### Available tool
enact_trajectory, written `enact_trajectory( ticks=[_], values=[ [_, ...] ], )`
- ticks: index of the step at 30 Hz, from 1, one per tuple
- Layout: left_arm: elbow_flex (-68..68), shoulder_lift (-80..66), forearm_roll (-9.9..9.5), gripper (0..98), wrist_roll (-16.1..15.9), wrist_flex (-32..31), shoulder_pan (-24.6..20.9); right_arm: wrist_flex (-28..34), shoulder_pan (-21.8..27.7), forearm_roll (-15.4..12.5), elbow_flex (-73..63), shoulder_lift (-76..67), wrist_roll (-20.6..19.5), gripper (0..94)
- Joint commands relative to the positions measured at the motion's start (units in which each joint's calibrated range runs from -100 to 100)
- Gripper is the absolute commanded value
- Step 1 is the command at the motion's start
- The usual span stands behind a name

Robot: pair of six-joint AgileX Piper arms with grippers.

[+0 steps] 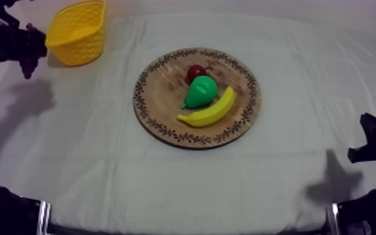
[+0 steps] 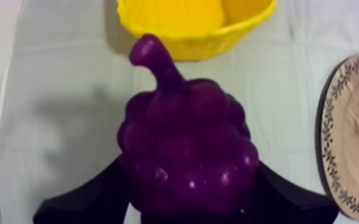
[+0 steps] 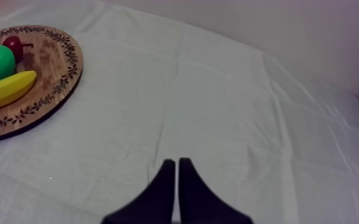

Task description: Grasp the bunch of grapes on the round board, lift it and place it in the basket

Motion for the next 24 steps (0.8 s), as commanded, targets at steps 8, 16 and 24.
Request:
enact_trajectory(
  ticks=[8, 16, 24],
  values=[
    [-17.03, 13.29, 0.77, 64.1, 1.47, 2.25, 1.81, 0.00, 0.03, -0.01, -0.01, 0.02, 0.00, 0.3],
    [-34.39, 24.11, 1.17, 64.3, 2.69, 5.61, 2.88, 0.00, 0.03, -0.01, -0.01, 0.02, 0.00, 0.3],
    [-48.92, 33.60, 1.71, 64.5, 2.62, 8.72, 1.92, 0.00, 0.03, -0.01, -0.01, 0.02, 0.00, 0.3]
  ],
)
